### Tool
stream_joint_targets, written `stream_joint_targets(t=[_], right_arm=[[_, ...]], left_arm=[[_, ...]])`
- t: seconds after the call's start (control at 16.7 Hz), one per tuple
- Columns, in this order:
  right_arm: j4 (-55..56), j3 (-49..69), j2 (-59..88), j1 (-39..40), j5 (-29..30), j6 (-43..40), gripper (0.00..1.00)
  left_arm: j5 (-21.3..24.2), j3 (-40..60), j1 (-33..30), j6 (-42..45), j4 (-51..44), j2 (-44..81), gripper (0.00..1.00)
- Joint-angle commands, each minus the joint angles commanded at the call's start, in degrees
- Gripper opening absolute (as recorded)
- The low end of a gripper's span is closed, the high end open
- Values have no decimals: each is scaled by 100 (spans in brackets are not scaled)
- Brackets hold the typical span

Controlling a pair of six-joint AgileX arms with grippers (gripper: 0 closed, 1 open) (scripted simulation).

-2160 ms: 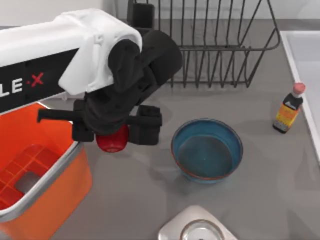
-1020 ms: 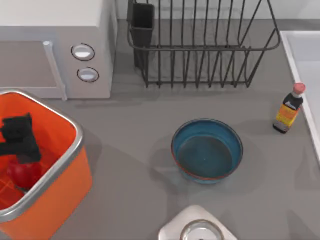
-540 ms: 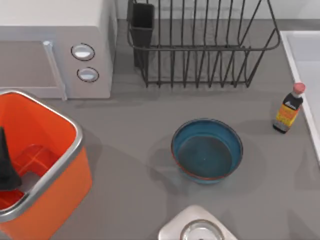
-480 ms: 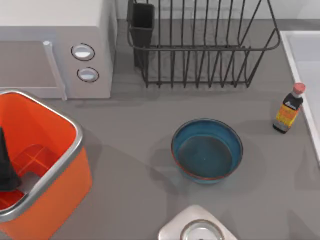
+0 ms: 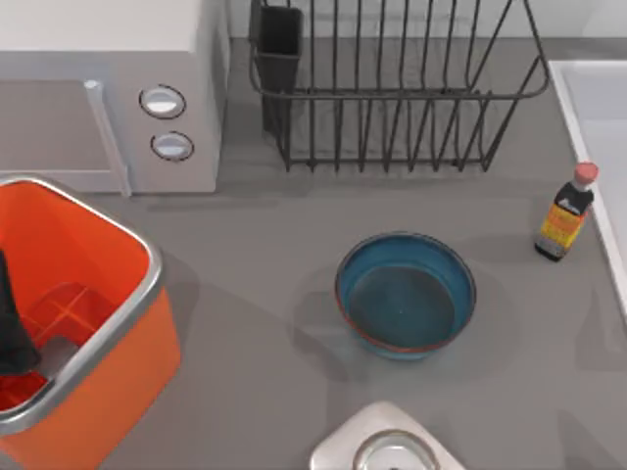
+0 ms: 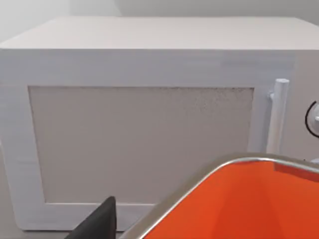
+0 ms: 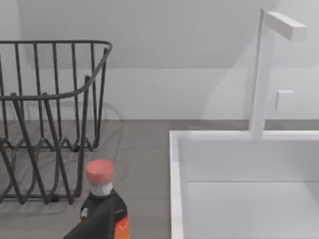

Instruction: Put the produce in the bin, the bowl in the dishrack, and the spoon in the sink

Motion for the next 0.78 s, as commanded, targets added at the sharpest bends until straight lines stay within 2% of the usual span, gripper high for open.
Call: stream_joint_targets(t=[0.3,0.78], right_arm=[[-1114,1447,1512,457,-5,439,100],[-4002,5152,6259,1584,-52,1605,100]], left_arm=[[0,0,0,0,0,0,100],[0,0,0,0,0,0,100]])
